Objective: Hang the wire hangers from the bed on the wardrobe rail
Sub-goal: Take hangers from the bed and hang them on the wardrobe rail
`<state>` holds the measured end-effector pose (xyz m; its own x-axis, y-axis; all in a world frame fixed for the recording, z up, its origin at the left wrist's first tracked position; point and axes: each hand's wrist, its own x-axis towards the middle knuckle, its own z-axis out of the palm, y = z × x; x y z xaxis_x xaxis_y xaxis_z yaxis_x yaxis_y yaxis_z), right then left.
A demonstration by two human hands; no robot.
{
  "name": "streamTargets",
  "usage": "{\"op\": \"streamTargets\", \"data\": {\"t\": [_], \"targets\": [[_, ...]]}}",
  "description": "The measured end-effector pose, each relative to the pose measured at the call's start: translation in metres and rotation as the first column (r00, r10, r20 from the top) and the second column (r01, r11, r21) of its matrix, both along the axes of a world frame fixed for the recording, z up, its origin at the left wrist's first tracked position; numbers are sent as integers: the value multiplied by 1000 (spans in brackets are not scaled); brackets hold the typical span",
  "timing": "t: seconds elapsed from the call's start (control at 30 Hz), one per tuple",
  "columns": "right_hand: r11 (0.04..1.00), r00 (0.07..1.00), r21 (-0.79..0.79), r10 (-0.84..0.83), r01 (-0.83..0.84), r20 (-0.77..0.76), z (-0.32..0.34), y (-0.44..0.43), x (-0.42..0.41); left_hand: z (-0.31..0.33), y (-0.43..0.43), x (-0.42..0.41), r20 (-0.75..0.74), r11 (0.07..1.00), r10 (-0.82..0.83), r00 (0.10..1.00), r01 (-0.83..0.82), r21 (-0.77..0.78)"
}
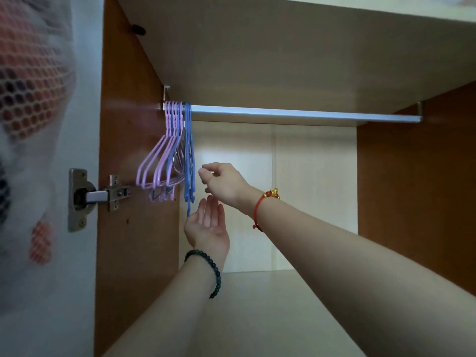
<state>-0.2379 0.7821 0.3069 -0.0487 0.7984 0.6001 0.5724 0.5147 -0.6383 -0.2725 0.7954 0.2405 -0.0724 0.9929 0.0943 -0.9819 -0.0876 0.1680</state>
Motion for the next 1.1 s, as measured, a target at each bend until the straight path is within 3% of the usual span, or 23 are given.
{"op": "streamTargets", "data": {"t": [0.17, 0.3, 0.43, 0.6, 0.7, 0.83, 1.1], "targets": [[999, 997, 14, -40, 41, -62, -6, -33, 34, -6, -31, 21, -131, 994, -105, 986, 109, 30], [994, 989, 29, -102, 105, -110, -13, -75, 75, -12, -56, 43, -348, 965, -203, 915, 247, 88], [981, 968, 28, -182, 190, -174, -23, -133, 126, -22, -88, 75, -643, 918, -194, 741, 368, 147], [917, 910, 54, -382, 395, -162, -48, -219, 195, -38, -145, 129, -885, 824, 24, 465, 492, 281], [853, 848, 57, -505, 519, -162, -70, -278, 234, -51, -184, 166, -915, 712, 149, 374, 602, 362], [753, 736, 15, -639, 658, -226, -105, -364, 274, -77, -241, 219, -910, 517, 264, 320, 749, 413], [454, 418, -89, -869, 886, -266, -171, -556, 318, -135, -391, 306, -905, 117, 298, 304, 929, 351]]}}
